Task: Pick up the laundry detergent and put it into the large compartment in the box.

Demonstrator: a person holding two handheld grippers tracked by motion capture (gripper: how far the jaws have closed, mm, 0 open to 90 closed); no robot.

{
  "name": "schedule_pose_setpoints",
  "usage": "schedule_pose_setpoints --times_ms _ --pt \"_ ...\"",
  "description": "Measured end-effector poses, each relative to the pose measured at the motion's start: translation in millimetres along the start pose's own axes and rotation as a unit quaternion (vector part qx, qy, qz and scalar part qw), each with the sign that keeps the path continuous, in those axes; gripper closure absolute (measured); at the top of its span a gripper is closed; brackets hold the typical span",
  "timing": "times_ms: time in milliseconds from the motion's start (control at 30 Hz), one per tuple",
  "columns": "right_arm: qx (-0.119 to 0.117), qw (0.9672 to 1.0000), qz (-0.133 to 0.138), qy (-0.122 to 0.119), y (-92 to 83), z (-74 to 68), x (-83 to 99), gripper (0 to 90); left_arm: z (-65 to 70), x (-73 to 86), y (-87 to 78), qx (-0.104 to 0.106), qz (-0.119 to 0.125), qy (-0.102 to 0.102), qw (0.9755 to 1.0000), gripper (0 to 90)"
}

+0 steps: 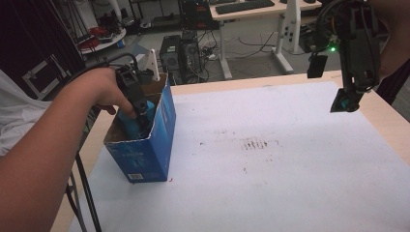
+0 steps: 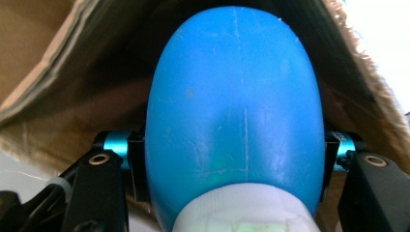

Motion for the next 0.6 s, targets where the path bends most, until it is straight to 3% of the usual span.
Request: schedule_pose_setpoints --times_ms 67,200,333,600 --pt "-0.001 1.0000 0.000 -0.002 0.4 0.4 0.2 2.3 -1.0 1.2 4.2 0.000 -0.002 0.022 0.9998 38.4" --pt "0.000 1.0000 0.000 0.000 1.6 1.3 0.5 2.3 -0.9 0.9 7.6 0.004 0.010 0.023 0.9997 38.4" --pt "0.000 1.0000 0.000 -0.001 2.4 2.9 -0.4 2.3 -1.5 3.4 6.7 0.006 0.002 0.039 0.9992 38.5" --pt "-0.001 1.0000 0.000 -0.002 3.0 2.3 -2.7 2.4 0.3 2.6 9.0 0.005 0.009 0.040 0.9991 38.5"
Point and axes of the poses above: each handheld gripper's, and its own axes: y roughly forward along the jaws, x roughly out of its underside, z roughly to its right, the point moved 10 cm from there along y, roughly forward along the jaws, and after that the axes turned 15 degrees about z, right-handed, at the moved point
